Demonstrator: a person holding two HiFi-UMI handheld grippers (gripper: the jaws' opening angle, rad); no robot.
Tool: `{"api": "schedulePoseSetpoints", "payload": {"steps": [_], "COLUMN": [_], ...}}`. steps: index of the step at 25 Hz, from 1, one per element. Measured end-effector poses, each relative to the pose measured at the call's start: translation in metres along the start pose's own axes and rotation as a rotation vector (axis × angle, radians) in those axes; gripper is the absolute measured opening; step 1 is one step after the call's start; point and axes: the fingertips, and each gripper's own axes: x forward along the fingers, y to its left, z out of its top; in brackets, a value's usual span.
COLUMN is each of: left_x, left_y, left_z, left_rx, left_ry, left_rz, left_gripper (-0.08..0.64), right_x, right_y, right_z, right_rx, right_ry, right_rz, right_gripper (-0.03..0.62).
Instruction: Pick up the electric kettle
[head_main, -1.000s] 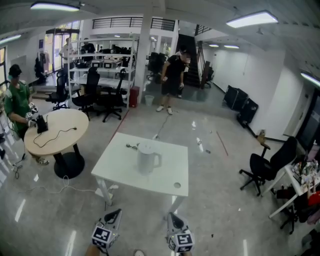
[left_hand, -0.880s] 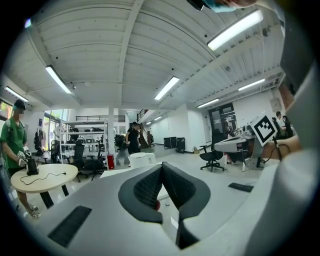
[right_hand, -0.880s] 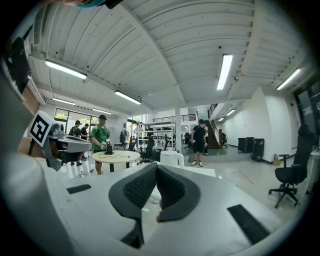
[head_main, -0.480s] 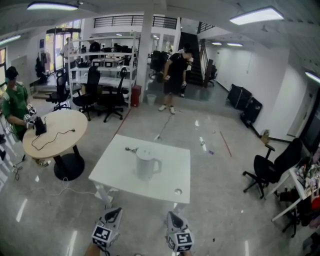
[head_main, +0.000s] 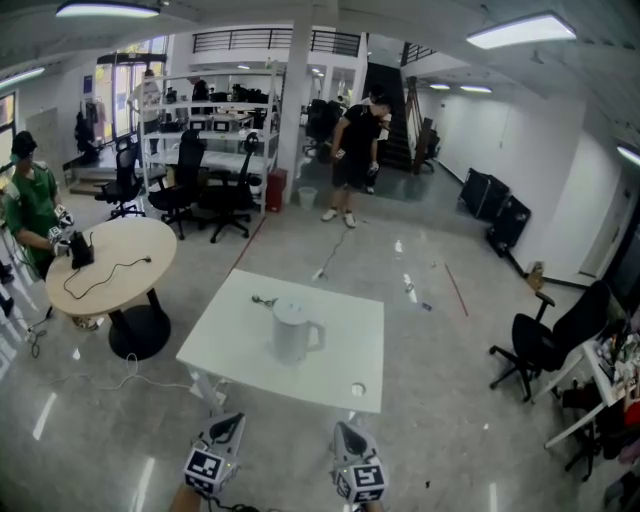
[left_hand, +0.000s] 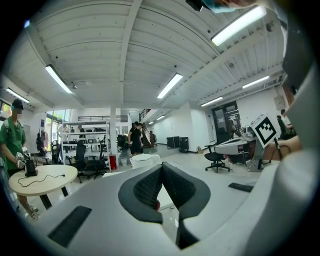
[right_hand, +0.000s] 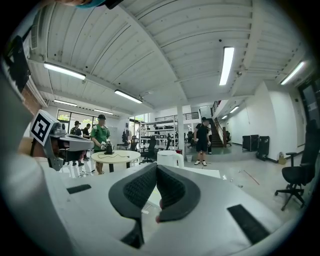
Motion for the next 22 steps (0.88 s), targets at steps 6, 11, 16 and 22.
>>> {"api": "schedulePoseSetpoints", "payload": {"steps": [6, 11, 16, 22], "left_x": [0.004, 0.011, 0.021, 0.039], "left_y": [0.005, 0.01, 0.018, 0.035], "left_z": [-0.002, -0.003, -0.005, -0.007], "left_rx": [0.004, -0.011, -0.014, -0.019], "left_ry": [-0.004, 0.002, 0.005, 0.009], "left_rz": [0.013, 0.009, -0.002, -0.009], "left_gripper": [0.006, 0.006, 0.006, 0.006], "right_x": [0.004, 0.014, 0.025, 0.047], "right_y": [-0.001, -0.003, -0.004, -0.005], "right_z": [0.0, -0.004, -0.002, -0.003], "right_rx": [0.001, 0.005, 0.006, 0.005], "right_ry": [0.006, 0.001, 0.008, 0.01], "right_rz": [0.012, 0.007, -0.005, -0.01], "right_gripper": [0.005, 0.005, 0.005, 0.005]}}
